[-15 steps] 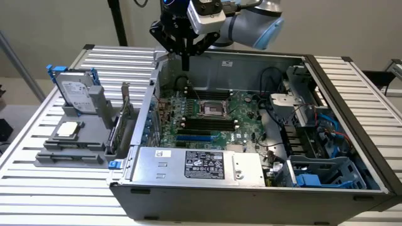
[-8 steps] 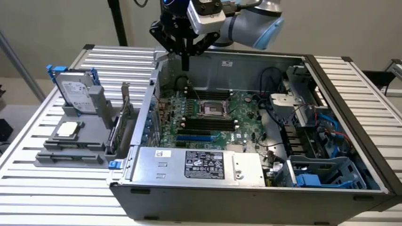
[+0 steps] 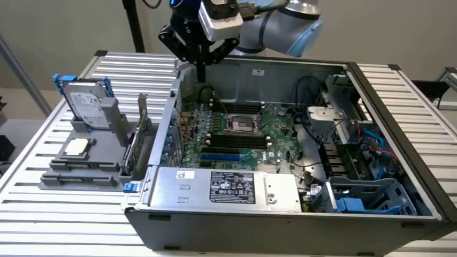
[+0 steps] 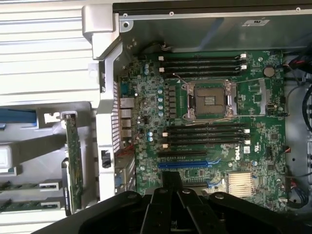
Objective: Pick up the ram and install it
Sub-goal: 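Reach for the ram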
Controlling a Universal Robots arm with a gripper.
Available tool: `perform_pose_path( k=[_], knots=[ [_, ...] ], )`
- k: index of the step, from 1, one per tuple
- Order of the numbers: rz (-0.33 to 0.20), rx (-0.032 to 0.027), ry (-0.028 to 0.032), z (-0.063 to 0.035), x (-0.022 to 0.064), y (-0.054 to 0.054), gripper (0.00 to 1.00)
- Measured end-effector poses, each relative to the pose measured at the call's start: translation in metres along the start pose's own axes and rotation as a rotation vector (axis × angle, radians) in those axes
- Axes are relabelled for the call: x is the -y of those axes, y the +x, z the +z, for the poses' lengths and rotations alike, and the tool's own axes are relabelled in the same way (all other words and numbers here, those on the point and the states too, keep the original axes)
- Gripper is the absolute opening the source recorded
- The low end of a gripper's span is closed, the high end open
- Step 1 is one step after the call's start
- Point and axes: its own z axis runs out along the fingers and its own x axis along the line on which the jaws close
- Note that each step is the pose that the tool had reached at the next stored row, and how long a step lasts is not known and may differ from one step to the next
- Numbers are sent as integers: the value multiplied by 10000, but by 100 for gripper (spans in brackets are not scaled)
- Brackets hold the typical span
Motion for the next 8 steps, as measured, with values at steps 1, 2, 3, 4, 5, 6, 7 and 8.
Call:
perform_pose_path(
  k=[1,2,3,4,5,6,7,8],
  knots=[
    [1,-1,1,-2,15,44,11],
    [-1,-1,1,-4,30,88,11],
    [-1,0,1,-5,44,132,11],
    [0,-1,1,-7,57,176,11],
    [0,0,0,-8,69,223,11],
    [0,0,1,-9,81,267,11],
    [-1,0,1,-10,92,311,11],
    [-1,-1,0,-11,102,356,11]
  ],
)
